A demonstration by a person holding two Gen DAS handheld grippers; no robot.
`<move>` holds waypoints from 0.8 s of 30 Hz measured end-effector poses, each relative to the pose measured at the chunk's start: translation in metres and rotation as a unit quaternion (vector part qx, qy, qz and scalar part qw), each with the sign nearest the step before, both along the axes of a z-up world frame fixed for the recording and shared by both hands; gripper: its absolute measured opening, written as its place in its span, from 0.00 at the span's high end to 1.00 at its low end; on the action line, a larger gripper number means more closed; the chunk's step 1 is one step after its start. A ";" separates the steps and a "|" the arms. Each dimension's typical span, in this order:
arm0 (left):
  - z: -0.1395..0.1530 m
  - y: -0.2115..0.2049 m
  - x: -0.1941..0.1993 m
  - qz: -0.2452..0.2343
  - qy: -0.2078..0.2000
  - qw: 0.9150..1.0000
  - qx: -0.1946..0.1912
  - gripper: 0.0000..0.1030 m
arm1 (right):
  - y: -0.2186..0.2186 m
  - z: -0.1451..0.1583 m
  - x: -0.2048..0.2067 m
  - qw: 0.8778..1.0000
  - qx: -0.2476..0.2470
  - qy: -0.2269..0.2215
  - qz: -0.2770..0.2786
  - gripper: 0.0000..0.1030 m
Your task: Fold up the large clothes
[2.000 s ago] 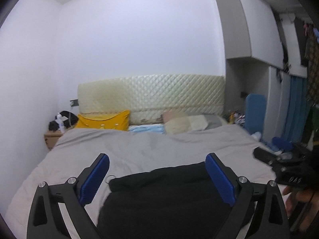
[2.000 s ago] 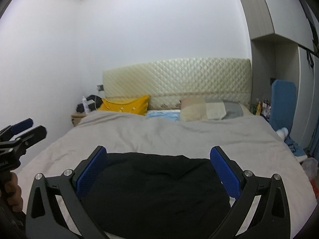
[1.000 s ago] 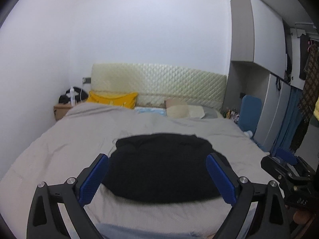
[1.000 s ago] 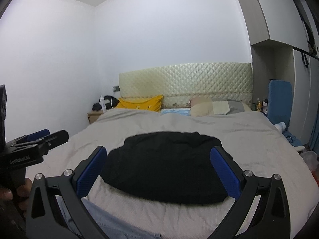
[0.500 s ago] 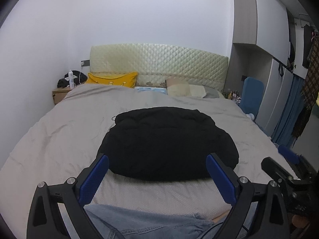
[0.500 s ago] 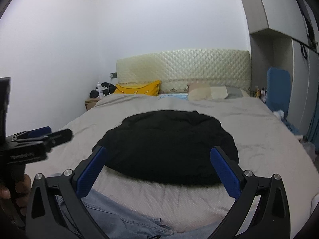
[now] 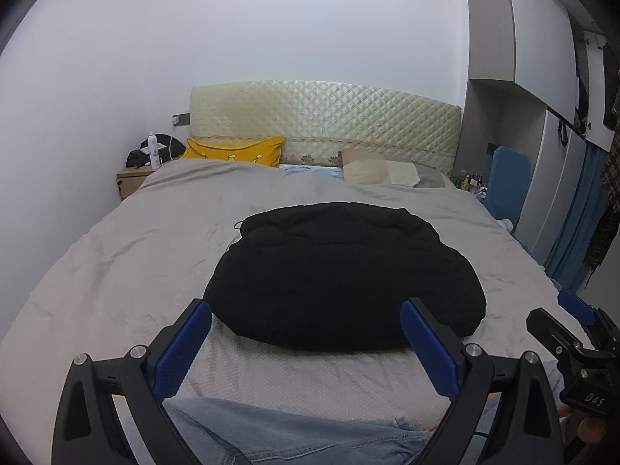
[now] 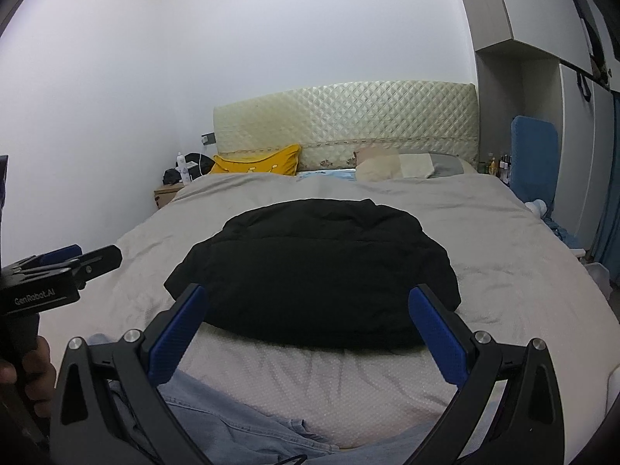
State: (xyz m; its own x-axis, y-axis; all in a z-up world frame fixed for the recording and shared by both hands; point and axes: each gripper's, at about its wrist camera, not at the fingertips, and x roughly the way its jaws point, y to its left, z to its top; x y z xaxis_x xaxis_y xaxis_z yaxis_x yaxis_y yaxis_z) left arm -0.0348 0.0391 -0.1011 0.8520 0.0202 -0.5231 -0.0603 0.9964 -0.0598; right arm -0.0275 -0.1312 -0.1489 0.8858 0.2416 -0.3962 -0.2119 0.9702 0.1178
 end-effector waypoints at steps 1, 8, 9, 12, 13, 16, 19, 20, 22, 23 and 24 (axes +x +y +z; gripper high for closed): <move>0.000 0.000 0.001 0.001 0.001 1.000 -0.001 0.04 | 0.000 0.000 0.000 1.000 0.001 0.000 0.000 0.00; -0.004 -0.001 0.005 0.000 0.013 1.000 -0.007 0.04 | 0.000 0.001 0.000 1.000 -0.002 0.000 -0.003 0.00; -0.004 -0.002 0.005 0.000 0.013 1.000 -0.008 0.04 | 0.000 0.001 0.000 1.000 -0.004 0.001 -0.004 0.00; -0.004 -0.002 0.004 0.002 0.013 1.000 -0.008 0.04 | -0.001 0.000 0.000 1.000 -0.006 0.002 -0.006 0.00; -0.004 -0.002 0.004 0.001 0.013 1.000 -0.010 0.04 | -0.001 0.000 0.000 1.000 -0.006 0.002 -0.005 0.00; -0.003 -0.002 0.004 -0.002 0.014 1.000 -0.012 0.04 | -0.001 0.000 0.000 1.000 -0.006 0.004 -0.007 0.00; -0.003 -0.004 0.004 -0.001 0.013 1.000 -0.009 0.04 | 0.000 0.000 0.001 1.000 -0.009 0.007 -0.011 0.00; -0.003 -0.005 0.004 0.000 0.014 1.000 -0.009 0.04 | 0.000 0.001 0.001 1.000 -0.009 0.007 -0.012 0.00; -0.004 -0.006 0.004 -0.002 0.016 1.000 -0.010 0.04 | 0.001 0.002 0.001 1.000 -0.008 0.006 -0.011 0.00; -0.003 -0.005 0.003 -0.002 0.015 1.000 -0.010 0.04 | 0.001 0.002 0.000 1.000 -0.009 0.005 -0.012 0.00; -0.003 -0.006 0.003 -0.002 0.016 1.000 -0.009 0.04 | 0.001 0.002 0.000 1.000 -0.009 0.004 -0.012 0.00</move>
